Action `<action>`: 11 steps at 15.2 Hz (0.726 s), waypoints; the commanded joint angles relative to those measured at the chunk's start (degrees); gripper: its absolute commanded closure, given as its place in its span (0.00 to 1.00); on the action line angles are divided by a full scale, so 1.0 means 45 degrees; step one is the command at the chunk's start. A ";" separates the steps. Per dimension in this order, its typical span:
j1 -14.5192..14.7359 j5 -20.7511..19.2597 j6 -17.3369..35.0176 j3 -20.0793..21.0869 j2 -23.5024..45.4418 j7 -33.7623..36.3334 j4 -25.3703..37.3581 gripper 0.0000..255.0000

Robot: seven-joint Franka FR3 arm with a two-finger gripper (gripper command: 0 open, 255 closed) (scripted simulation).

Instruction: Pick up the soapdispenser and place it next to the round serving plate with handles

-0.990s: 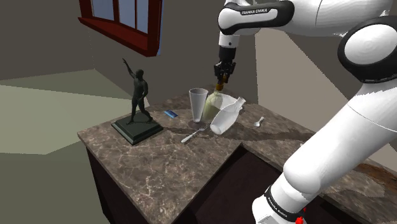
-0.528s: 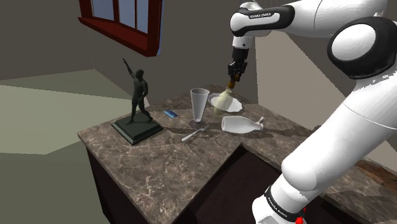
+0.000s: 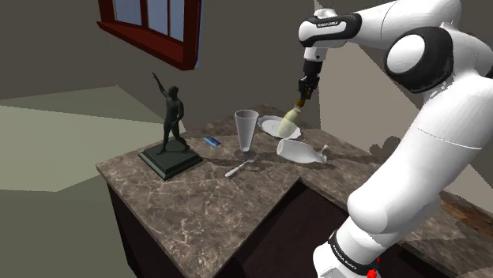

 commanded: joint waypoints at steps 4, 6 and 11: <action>-0.0813 0.0168 -0.0174 -0.0579 0.1252 -0.1434 0.1569 1.00; -0.1176 0.0295 -0.0321 -0.0777 0.1881 -0.2000 0.2396 1.00; -0.2213 0.0730 -0.0941 -0.1156 0.3758 -0.3365 0.5010 1.00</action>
